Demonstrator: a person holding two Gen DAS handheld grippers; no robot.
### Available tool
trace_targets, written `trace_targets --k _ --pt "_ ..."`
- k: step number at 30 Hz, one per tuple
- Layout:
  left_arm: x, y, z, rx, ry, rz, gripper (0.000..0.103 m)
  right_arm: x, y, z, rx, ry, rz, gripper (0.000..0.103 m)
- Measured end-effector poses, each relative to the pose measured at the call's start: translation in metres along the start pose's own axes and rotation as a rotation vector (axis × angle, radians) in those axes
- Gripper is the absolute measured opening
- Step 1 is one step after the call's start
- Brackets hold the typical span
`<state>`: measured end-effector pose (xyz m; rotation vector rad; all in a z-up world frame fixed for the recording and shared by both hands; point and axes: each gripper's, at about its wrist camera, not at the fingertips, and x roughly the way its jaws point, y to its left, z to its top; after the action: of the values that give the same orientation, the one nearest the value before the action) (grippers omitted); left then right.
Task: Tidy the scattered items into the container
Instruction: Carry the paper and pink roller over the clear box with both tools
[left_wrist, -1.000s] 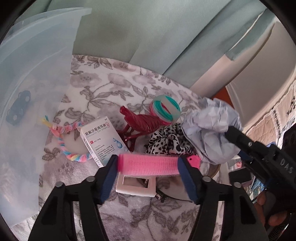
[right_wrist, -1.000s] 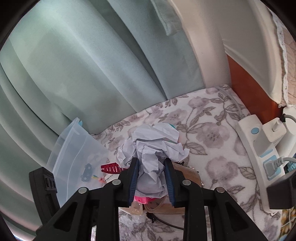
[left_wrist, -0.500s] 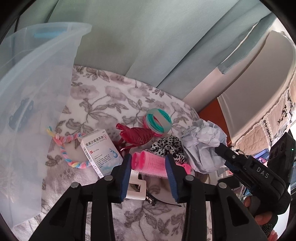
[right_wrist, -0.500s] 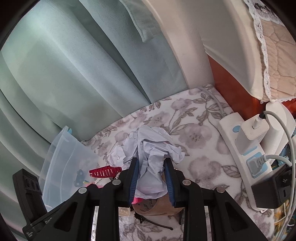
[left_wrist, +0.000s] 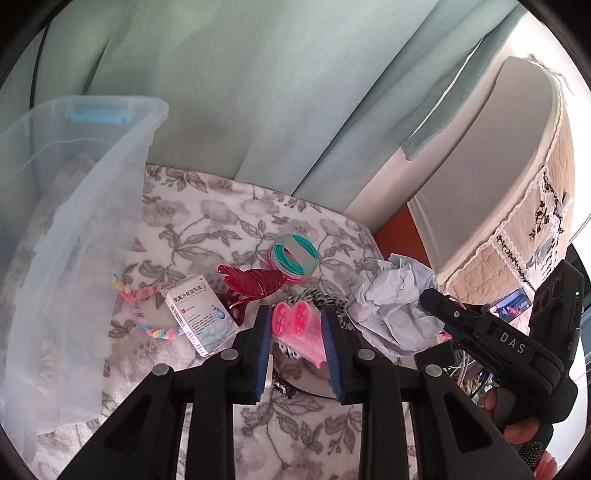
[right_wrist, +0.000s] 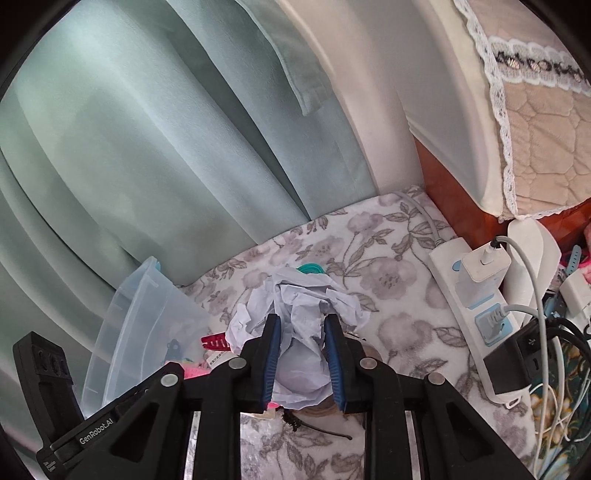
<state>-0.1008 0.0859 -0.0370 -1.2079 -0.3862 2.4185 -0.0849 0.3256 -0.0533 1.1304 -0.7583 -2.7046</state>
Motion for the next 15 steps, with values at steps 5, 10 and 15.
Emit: trace_targets --k 5,10,15 --pt "-0.023 -0.001 -0.001 0.01 -0.024 0.009 0.027 -0.022 0.01 -0.006 -0.009 -0.017 0.001 0.026" --pt "-0.05 -0.001 0.0 0.015 -0.067 0.012 0.027 -0.049 0.02 -0.011 -0.018 -0.05 -0.003 0.026" --pt "-0.078 -0.004 -0.003 0.018 -0.11 0.009 0.027 -0.078 0.032 -0.015 -0.029 -0.085 0.006 0.026"
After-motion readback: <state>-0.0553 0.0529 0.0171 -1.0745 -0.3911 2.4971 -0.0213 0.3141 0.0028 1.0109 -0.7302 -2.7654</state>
